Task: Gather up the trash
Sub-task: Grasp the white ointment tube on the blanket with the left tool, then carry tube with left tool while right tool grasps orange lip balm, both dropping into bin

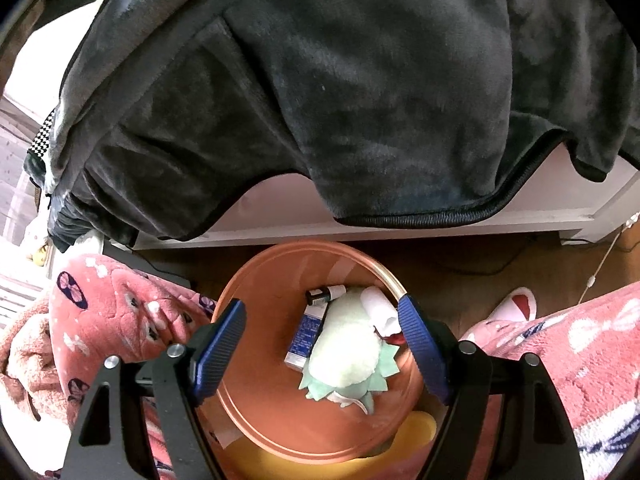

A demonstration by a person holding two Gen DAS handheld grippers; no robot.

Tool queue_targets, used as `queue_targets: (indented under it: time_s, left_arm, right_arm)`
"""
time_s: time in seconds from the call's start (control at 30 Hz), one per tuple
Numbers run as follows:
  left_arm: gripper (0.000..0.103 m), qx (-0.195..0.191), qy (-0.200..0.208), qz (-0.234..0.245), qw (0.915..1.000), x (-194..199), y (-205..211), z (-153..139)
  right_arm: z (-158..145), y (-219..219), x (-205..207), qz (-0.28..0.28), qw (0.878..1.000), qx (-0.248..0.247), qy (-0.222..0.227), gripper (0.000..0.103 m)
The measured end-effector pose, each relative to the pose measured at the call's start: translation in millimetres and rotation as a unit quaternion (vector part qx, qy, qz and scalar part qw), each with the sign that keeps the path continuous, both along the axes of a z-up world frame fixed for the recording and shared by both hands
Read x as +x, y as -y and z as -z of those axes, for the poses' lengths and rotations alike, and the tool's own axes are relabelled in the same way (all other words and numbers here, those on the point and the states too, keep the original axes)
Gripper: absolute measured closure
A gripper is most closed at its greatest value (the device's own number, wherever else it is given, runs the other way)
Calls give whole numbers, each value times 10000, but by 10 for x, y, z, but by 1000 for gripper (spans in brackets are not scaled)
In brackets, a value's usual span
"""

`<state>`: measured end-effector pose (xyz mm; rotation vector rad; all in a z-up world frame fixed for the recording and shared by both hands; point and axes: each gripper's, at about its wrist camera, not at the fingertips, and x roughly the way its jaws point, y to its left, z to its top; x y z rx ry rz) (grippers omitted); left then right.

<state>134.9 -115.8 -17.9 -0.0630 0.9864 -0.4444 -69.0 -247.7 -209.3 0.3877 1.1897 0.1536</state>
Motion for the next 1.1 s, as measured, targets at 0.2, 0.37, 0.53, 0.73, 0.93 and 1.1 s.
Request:
queue_targets:
  time_s: [0.2,0.37,0.53,0.73,0.93,1.1]
  left_arm:
    - [71,-171,470,107,9987,-615,-566,-183]
    - [71,-172,513,34,9985,-1068,-1071,-58]
    - [71,-288,383,-112,9988,-1300,-1363,166]
    - [71,-422,346,-183,9983,-1407,-1511,331]
    - [71,-575,341,-161,9976,-1414,-1634,367]
    - [71,-653,295,-216,9972,-1429,-1725,411]
  right_arm:
    - [-348,-23,-43,-51,9986,-40,522,26]
    - [-1030,-88,80,-286,9918,192,1231,26]
    - [-1755,-140,516,-341,9813,302,1868,26]
    - [-2152,-247,1568,110,9808,73,1947,26]
    - [-1952,-353,2611,735,9883,-272,1305,36]
    - [-1691,-356,2993,1065,9899,-508,785,59]
